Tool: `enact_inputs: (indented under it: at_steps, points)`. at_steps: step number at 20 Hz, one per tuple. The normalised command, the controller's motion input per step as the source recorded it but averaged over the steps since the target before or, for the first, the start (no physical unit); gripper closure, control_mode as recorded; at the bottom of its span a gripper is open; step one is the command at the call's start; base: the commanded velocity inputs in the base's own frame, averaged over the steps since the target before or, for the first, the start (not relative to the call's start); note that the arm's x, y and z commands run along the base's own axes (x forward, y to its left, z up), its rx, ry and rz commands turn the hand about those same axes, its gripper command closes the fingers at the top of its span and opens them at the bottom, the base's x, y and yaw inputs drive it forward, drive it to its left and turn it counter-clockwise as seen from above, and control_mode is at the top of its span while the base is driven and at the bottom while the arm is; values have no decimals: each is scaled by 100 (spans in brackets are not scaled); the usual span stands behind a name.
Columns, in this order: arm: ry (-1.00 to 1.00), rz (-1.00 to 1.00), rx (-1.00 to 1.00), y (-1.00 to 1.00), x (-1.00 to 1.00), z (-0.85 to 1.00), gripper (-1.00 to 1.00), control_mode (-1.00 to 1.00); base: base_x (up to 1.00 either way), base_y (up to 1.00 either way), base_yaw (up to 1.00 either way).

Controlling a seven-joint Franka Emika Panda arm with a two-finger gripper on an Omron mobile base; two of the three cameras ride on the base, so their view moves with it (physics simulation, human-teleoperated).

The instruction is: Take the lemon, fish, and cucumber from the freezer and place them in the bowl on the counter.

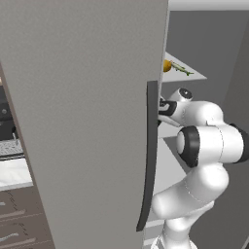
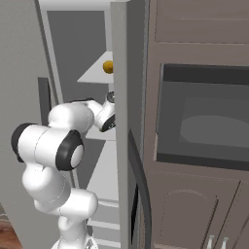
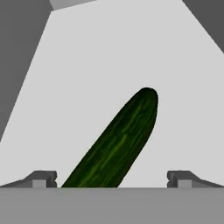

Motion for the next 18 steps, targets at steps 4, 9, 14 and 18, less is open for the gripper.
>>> enact_inputs:
  at_steps: [4, 9, 14, 18]
  points:
    - [0, 0, 0, 1, 12, -11, -100, -100, 0, 0, 0]
    - [0, 0, 0, 0, 3, -24, -100, -100, 0, 0, 0]
    - [0, 0, 0, 5, 11, -11, -100, -100, 0, 0, 0]
    - [0, 0, 0, 8, 9, -5, -100, -100, 0, 0, 0]
